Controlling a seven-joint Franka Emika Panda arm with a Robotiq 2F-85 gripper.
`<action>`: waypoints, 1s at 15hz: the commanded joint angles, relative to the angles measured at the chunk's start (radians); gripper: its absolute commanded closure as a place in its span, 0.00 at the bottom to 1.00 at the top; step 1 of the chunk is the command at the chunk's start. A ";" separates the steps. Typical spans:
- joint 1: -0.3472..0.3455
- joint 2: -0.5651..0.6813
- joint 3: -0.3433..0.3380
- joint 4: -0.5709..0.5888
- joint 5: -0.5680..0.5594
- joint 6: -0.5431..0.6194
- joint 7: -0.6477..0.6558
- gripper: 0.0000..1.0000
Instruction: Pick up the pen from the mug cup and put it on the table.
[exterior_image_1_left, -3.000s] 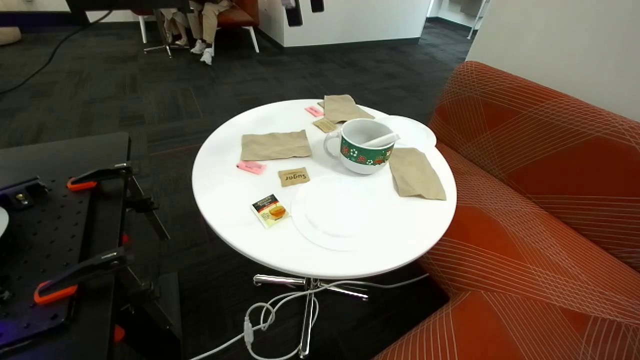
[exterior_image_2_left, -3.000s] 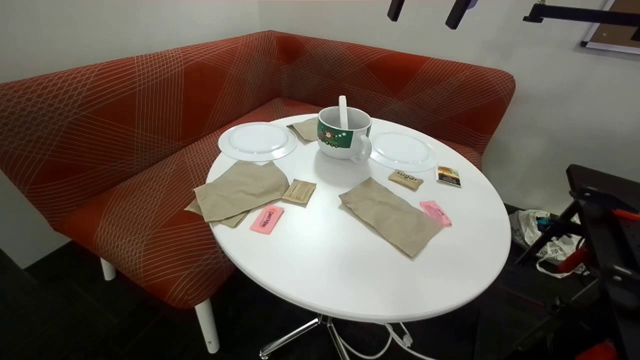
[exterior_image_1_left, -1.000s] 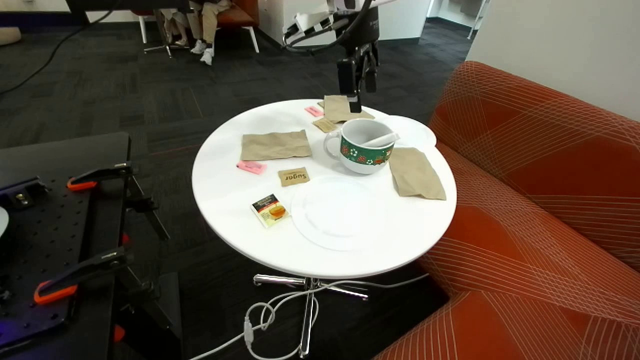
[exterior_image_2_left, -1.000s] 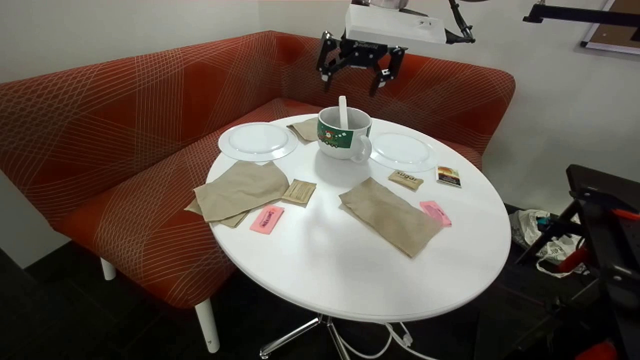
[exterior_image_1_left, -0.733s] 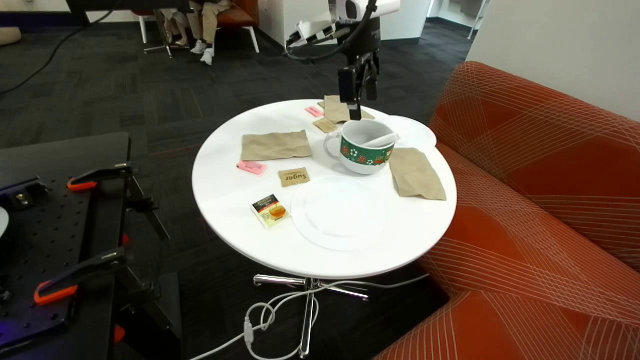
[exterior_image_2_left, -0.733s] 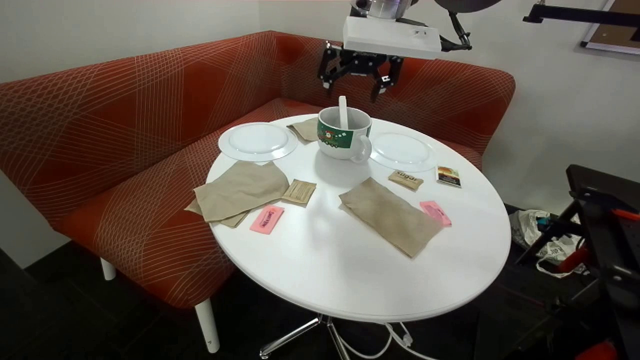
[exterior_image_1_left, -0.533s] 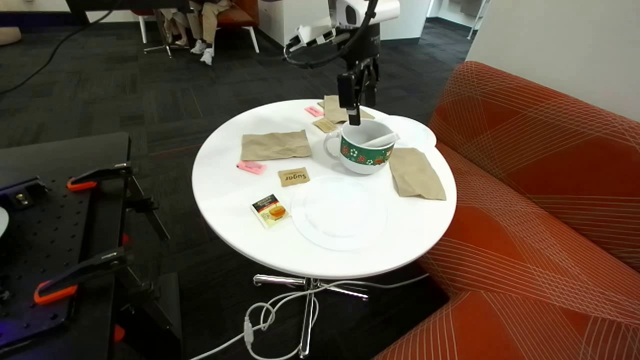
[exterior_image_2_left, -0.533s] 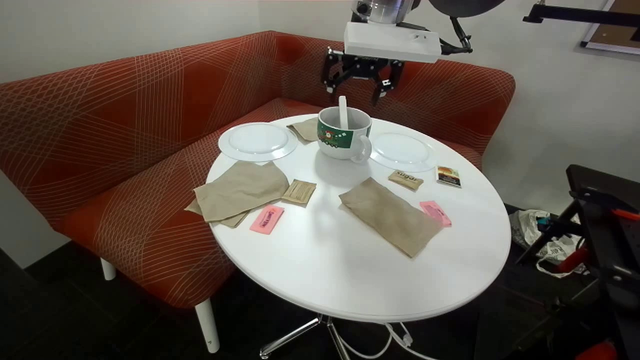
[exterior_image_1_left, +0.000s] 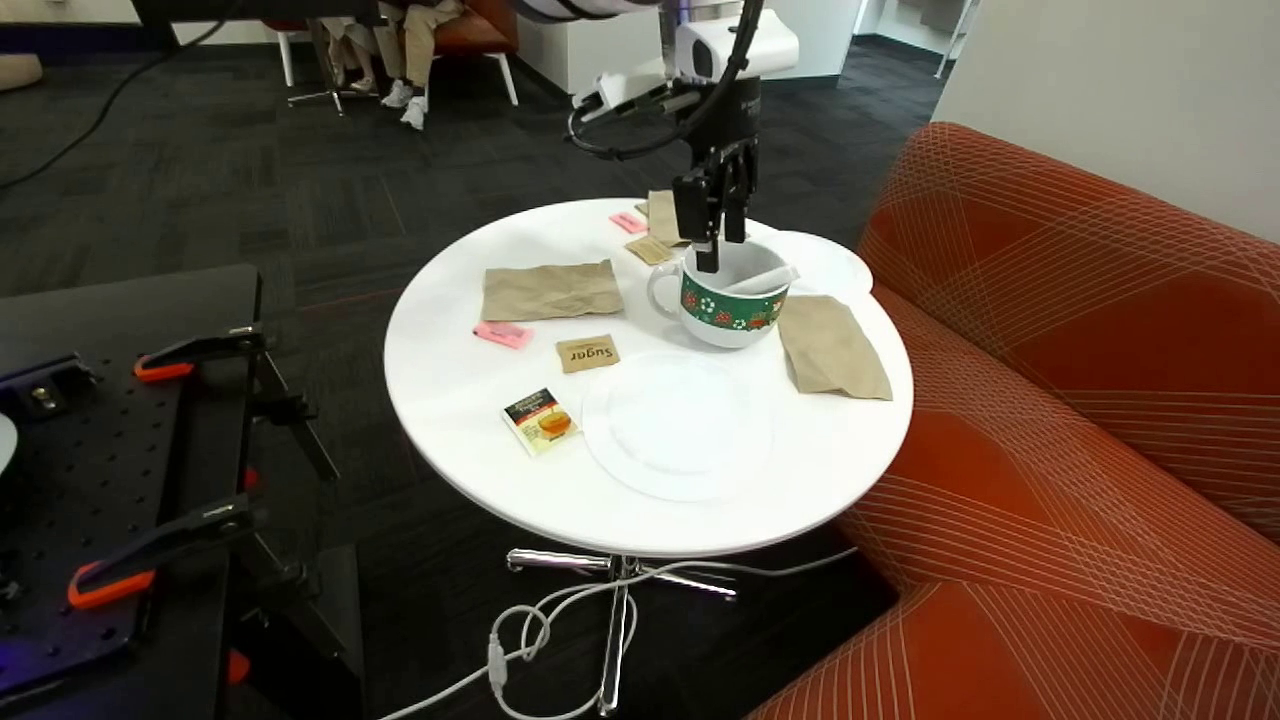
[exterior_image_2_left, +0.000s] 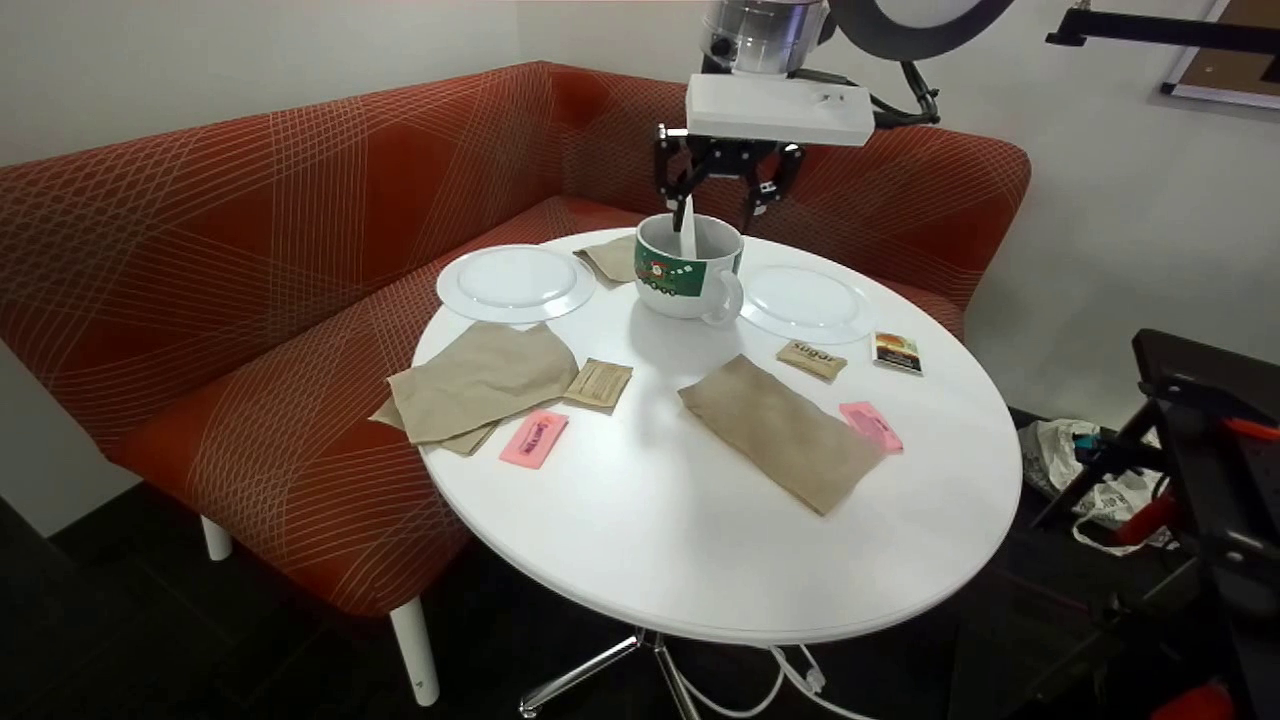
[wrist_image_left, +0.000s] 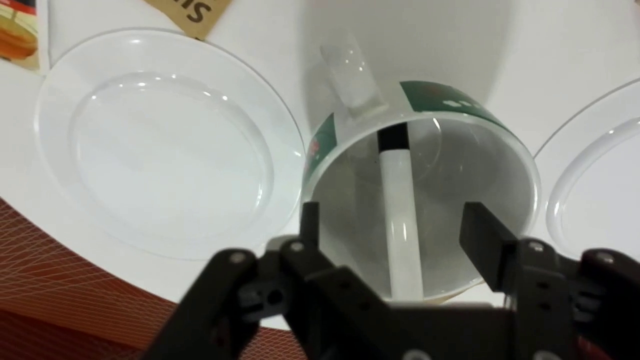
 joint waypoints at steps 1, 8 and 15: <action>0.009 0.046 -0.017 0.079 0.036 -0.057 -0.041 0.27; 0.001 0.131 -0.013 0.192 0.048 -0.105 -0.059 0.33; 0.014 0.198 -0.031 0.260 0.071 -0.149 -0.078 0.69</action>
